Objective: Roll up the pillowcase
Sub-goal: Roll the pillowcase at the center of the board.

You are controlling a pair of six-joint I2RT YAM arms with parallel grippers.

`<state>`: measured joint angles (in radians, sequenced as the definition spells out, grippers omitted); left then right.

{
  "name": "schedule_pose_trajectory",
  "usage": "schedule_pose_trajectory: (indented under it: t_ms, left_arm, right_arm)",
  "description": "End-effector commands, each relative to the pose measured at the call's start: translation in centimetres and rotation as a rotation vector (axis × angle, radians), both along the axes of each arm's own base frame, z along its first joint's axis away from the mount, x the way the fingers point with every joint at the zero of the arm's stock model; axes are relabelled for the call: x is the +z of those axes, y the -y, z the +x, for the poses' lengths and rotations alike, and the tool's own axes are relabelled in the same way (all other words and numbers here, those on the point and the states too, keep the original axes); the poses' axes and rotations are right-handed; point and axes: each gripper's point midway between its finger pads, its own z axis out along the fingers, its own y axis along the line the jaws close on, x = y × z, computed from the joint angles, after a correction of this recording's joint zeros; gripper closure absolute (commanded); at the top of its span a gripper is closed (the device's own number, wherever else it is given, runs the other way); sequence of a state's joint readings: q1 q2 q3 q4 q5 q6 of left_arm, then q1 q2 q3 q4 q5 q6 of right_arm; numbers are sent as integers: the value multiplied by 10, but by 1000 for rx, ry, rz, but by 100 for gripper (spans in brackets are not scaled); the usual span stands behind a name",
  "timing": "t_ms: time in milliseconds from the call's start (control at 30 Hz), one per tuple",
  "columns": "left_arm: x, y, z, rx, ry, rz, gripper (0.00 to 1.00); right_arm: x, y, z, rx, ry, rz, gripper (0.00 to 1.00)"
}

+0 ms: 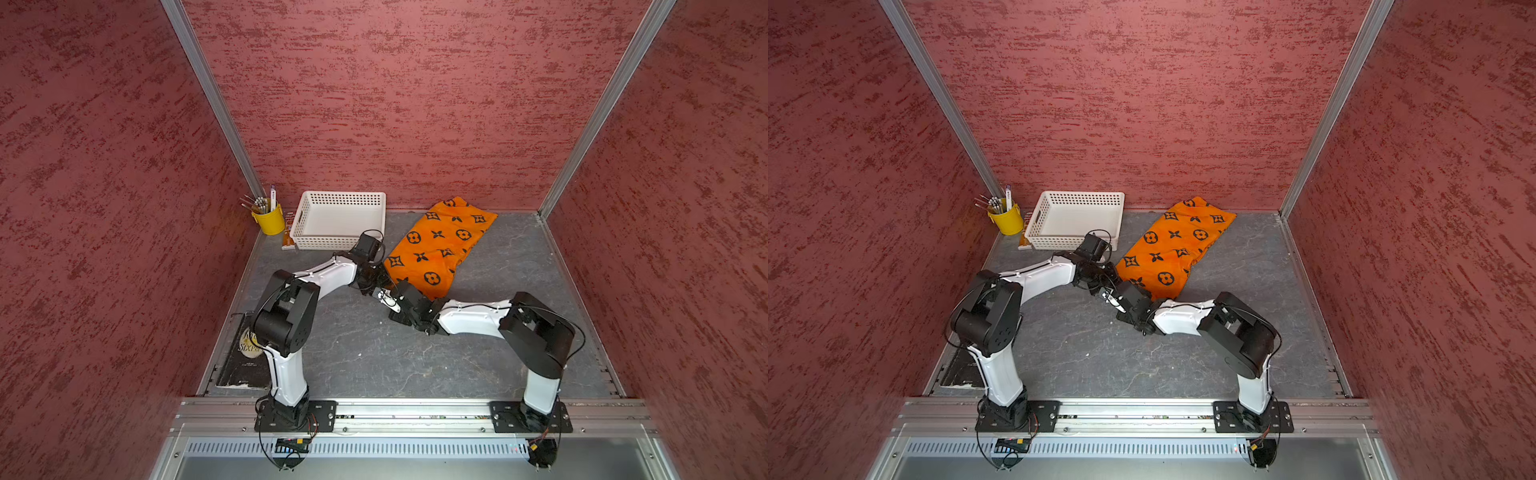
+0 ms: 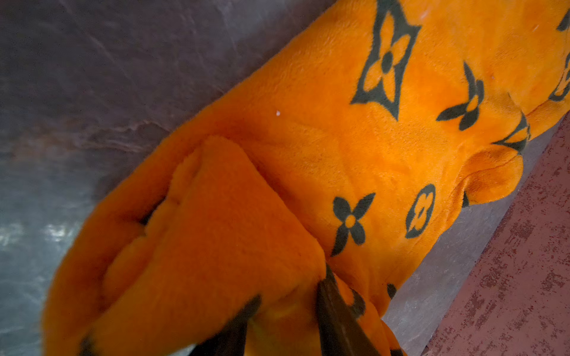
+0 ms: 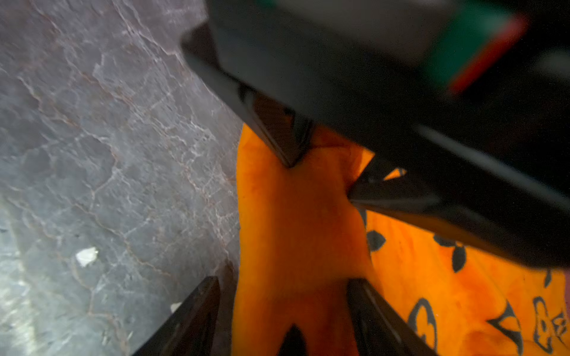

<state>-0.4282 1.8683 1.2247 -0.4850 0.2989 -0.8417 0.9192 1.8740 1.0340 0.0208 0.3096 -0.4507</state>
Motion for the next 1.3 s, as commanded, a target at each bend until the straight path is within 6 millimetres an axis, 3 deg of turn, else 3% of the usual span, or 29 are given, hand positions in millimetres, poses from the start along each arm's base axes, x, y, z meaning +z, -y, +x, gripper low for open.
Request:
schedule_pose_trajectory:
  t_ms: [0,333,500,700,867,1033,1267]
  left_arm:
    - [-6,-6,4,21,-7,4,59]
    - [7,-11,11,34,22,-20,56]
    - [39,-36,20,93,83,-51,39]
    - [82,-88,15,169,172,-61,37]
    - [91,-106,-7,175,193,-28,37]
    - [89,-94,-32,115,206,-20,37]
    - [69,-28,-52,-85,205,-26,43]
  right_arm:
    - [-5,4,7,-36,23,-28,44]
    - [-29,18,-16,-76,-113,-18,98]
    - [-18,8,-39,-88,-269,98,100]
    - [2,-14,-73,-64,-514,265,100]
    - [9,-22,-84,-93,-734,379,100]
    - [3,-6,-73,-165,-912,525,100]
    - [-18,8,-46,-223,-1152,655,99]
